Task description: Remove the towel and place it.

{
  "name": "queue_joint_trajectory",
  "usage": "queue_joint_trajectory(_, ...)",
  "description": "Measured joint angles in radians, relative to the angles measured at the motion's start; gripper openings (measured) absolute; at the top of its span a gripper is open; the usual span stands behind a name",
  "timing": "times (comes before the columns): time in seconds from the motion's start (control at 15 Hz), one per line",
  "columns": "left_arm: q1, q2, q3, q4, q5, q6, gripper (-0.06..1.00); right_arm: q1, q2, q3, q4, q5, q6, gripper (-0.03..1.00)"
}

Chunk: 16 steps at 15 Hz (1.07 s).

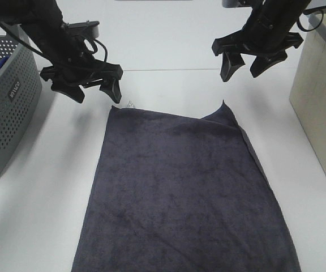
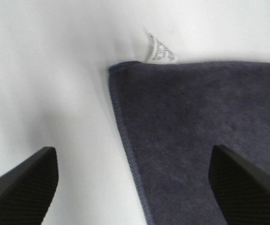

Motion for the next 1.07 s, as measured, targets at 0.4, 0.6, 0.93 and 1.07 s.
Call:
queue_joint_trajectory(0.4,0.085,0.142,-0.125,-0.074,0.047,0.053,0.81,-0.084,0.196,-0.215,0.035,0.099,0.0,0.67)
queue_joint_trajectory(0.6,0.086,0.189,-0.155,-0.125,0.047,0.081,0.81,-0.106,0.26,-0.23,0.05,0.11,-0.017,0.67)
queue_joint_trajectory(0.93,0.086,0.244,-0.215,-0.189,0.042,0.109,0.81,-0.106,0.342,-0.23,0.081,0.091,-0.034,0.67)
queue_joint_trajectory(1.07,0.086,0.247,-0.215,-0.209,0.042,0.119,0.81,-0.106,0.366,-0.23,0.114,0.08,-0.046,0.67)
